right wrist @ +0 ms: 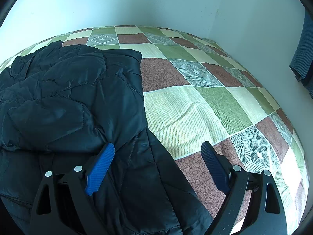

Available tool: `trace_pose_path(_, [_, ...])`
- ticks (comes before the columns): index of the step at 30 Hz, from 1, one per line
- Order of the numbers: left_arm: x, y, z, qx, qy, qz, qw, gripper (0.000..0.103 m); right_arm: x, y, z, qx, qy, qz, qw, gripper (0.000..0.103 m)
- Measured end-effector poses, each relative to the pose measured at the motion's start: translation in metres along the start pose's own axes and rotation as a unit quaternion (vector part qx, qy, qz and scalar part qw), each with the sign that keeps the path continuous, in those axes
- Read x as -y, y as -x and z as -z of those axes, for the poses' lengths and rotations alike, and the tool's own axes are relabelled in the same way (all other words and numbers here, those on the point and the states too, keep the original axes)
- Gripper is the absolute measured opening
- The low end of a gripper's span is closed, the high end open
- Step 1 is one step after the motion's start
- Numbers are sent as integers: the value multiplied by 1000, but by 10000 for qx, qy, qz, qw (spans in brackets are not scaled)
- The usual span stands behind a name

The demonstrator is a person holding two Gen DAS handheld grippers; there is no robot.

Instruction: Fold large clothes

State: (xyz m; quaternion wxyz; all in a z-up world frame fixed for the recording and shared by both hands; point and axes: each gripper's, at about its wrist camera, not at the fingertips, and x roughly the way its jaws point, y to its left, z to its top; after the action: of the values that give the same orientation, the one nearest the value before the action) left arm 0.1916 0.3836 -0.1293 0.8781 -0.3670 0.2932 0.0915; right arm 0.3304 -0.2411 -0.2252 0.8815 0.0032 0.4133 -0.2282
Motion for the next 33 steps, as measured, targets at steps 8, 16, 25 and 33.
trace_pose_path(8, [169,-28,25,-215,-1639,491,9850,7,1,-1,0,-4,-69,-81,9999,89])
trace_pose_path(16, [316,-92,106,-952,-2719,1146,9507,7,5,-3,0,-37,-146,-189,9997,89])
trace_pose_path(25, [421,-160,214,-1870,-3105,1680,9167,7,9,-5,0,-66,-215,-299,9993,89])
trace_pose_path(33, [451,-202,289,-2438,-3401,1692,8923,7,9,-5,0,-72,-230,-326,9992,89])
